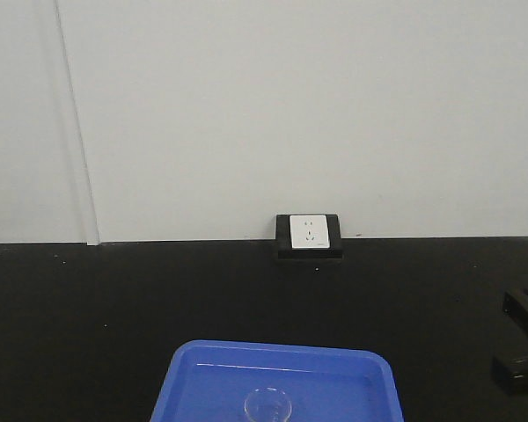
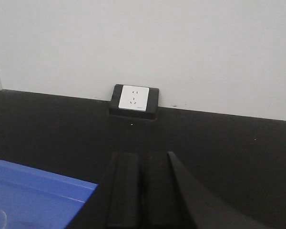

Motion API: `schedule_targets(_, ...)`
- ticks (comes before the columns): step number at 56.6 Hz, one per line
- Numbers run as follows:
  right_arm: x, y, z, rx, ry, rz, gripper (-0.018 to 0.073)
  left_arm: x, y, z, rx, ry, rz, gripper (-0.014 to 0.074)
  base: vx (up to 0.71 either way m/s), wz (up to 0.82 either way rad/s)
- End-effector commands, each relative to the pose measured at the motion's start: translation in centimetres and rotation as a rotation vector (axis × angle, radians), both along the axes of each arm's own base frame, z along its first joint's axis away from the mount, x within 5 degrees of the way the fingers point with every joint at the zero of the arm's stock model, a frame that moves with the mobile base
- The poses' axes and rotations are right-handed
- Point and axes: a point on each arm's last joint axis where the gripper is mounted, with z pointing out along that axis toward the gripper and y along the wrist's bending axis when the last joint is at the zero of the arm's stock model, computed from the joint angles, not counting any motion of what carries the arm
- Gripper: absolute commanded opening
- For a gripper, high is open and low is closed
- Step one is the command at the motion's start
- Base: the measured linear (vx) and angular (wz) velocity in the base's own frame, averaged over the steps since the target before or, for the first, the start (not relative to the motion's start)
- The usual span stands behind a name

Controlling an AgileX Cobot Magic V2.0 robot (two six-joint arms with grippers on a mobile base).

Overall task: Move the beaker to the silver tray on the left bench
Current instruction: 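Move the right gripper down over the glass beaker in the blue tray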

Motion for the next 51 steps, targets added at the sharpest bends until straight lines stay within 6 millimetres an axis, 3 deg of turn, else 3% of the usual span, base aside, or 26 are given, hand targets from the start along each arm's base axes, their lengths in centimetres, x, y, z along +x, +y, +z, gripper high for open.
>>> schedule_targets(1, 0.2, 0.1, 1.9, -0.011, -0.121, 0.02, 0.0295, 0.1, -0.1, -0.2, 0.001, -0.067, -0.008, 0.0001, 0.0, 0.0)
schedule_targets(11, 0.4, 0.2, 2.1, -0.006, -0.148, 0.029, 0.058, 0.1, -0.1, -0.2, 0.001, -0.067, -0.008, 0.0001, 0.0, 0.0)
schedule_targets(17, 0.4, 0.3, 2.2, -0.005, -0.158, 0.032, 0.0689, 0.1, -0.1, -0.2, 0.001, -0.067, -0.008, 0.0001, 0.0, 0.0)
schedule_targets(22, 0.4, 0.3, 2.4, 0.02, -0.174, 0.033, 0.0724, 0.1, -0.1, -0.2, 0.001, -0.067, -0.008, 0.0001, 0.0, 0.0)
schedule_targets(32, 1.3, 0.8, 2.2, 0.072, -0.221, 0.067, 0.0705, 0.1, -0.1, -0.2, 0.001, -0.067, -0.008, 0.0001, 0.0, 0.0)
schedule_targets(40, 2.4, 2.8, -1.4, 0.046, -0.208, 0.194, 0.0659, 0.1, -0.1, -0.2, 0.001, -0.067, -0.008, 0.0001, 0.0, 0.0)
schedule_targets(51, 2.3, 5.7, -9.3, 0.061, -0.066, 0.368, 0.0596, 0.1, -0.1, -0.2, 0.001, -0.067, -0.008, 0.0001, 0.0, 0.0)
